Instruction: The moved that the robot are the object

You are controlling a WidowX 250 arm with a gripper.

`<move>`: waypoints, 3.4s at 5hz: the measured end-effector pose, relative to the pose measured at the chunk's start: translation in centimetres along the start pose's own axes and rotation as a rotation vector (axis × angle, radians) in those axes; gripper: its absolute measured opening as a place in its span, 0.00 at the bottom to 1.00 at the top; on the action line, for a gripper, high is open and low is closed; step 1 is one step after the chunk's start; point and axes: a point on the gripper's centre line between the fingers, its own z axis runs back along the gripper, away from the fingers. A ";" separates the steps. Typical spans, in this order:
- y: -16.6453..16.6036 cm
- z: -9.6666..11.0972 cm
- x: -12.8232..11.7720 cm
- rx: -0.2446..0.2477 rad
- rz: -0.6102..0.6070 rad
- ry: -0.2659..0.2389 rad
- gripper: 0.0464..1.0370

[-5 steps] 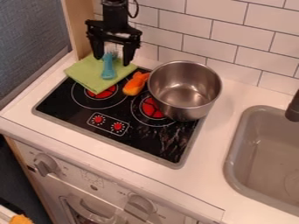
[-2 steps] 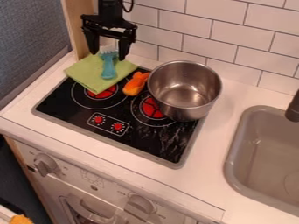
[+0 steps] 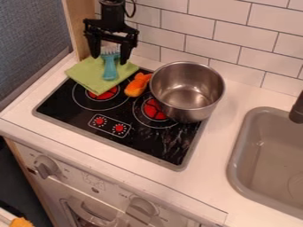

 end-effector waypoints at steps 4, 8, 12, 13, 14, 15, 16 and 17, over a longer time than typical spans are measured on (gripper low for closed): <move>2.1 -1.3 0.4 0.031 0.035 0.012 0.91; 1.3 0.3 -0.5 -0.025 0.009 -0.036 0.30; -0.3 2.8 -10.6 -0.038 -0.134 -0.121 0.30; -0.8 0.8 -12.4 -0.085 -0.247 -0.123 0.30; -1.0 -0.2 -13.1 -0.098 -0.298 -0.138 0.30; -1.4 -0.5 -13.3 -0.084 -0.319 -0.139 0.30; -1.8 -1.0 -13.6 -0.081 -0.326 -0.109 0.37; -2.0 -1.1 -13.8 -0.082 -0.343 -0.106 0.68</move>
